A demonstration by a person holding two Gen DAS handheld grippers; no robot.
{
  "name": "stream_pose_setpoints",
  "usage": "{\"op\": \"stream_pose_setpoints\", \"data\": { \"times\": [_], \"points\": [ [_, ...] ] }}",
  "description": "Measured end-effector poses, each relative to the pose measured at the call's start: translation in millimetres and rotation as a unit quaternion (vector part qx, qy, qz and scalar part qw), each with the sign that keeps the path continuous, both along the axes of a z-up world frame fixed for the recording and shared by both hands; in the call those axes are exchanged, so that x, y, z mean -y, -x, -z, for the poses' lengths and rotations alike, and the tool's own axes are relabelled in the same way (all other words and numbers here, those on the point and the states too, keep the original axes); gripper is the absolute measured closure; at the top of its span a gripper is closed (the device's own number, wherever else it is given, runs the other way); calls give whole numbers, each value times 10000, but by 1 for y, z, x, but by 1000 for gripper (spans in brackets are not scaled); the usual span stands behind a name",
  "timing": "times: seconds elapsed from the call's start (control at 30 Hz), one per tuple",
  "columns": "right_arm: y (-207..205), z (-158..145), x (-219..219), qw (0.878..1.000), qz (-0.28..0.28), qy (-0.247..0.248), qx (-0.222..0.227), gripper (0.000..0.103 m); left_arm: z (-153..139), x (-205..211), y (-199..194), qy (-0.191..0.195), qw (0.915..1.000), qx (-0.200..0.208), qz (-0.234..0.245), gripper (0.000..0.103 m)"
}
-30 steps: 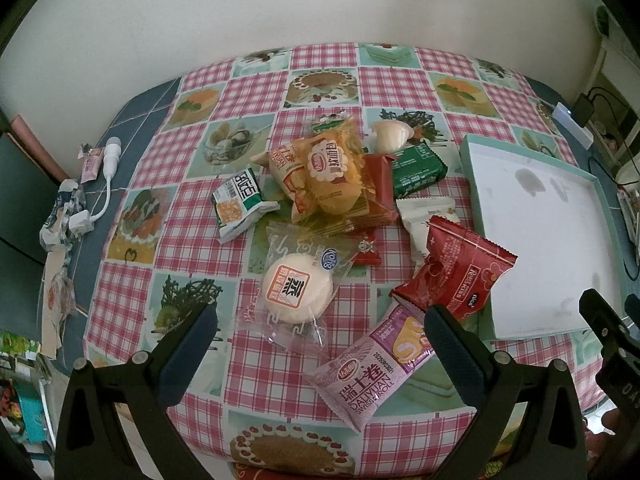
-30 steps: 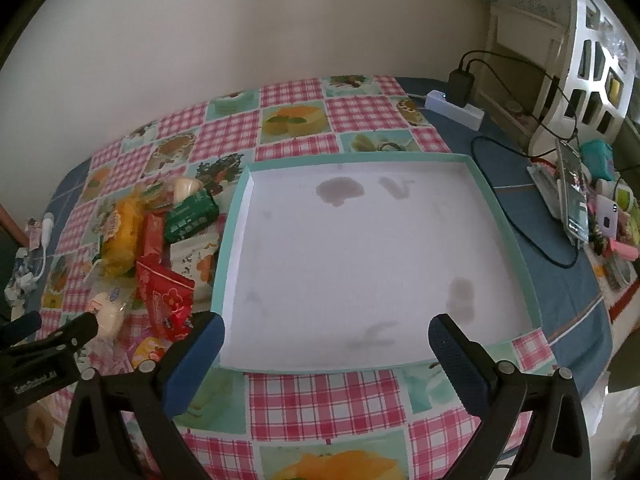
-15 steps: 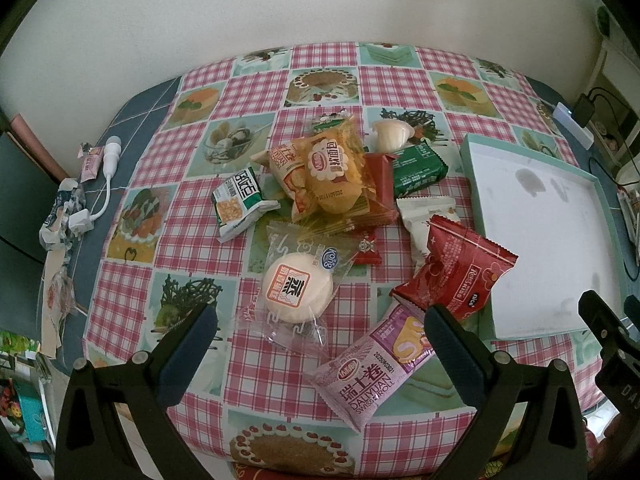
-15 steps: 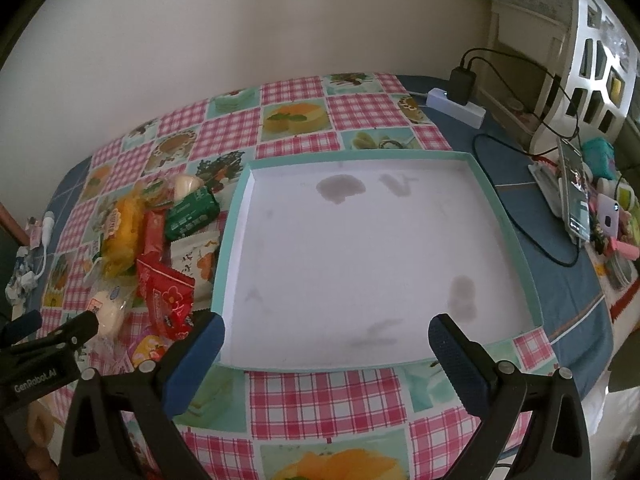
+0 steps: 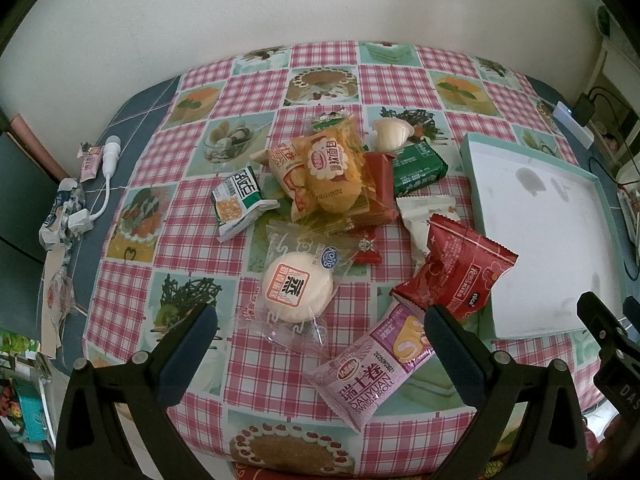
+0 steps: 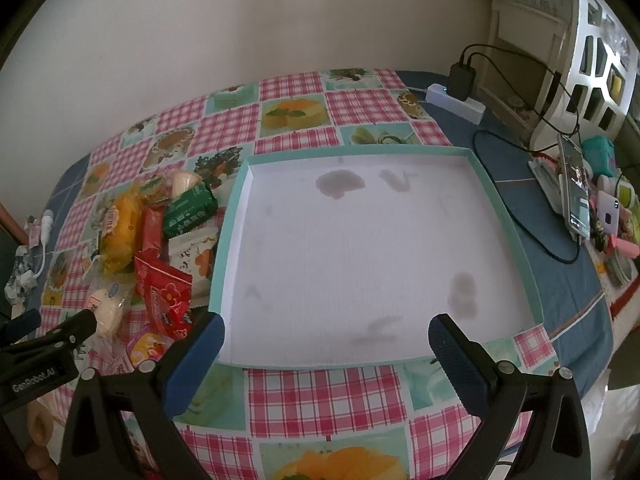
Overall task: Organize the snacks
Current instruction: 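Reach the left tool to the wrapped white bun while the right tool reaches the pink Swiss-roll pack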
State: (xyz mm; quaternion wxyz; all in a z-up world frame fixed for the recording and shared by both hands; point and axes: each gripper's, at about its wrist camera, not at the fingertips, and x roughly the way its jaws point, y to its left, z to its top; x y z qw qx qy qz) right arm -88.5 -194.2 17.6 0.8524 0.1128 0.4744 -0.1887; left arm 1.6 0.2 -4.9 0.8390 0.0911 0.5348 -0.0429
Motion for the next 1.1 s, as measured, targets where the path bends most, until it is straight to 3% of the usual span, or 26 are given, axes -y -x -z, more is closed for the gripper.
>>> {"op": "stream_pose_setpoints", "data": {
  "times": [0.3,0.43,0.53,0.73,1.1],
  "points": [
    [-1,1,1,10000,-7,-26,-37,0,3,-2,2,33,10000,-49,-8,0],
    [-3,1,0,10000,-37,-88,-28,0,8,-19,-6,439,9982,-323,-230,0],
    [-8,5,-7,9991,-139,-390,-17,0,13,-40,-10,731,9944,-501,-582,0],
    [-23,22,-32,9909,-245,-1309,-214,0,14,-70,-12,848,9913,-537,-850,0],
    [-46,34,-98,9861,-682,-1422,-527,0,25,-115,-19,999,9868,-677,-1081,0]
  ]
}}
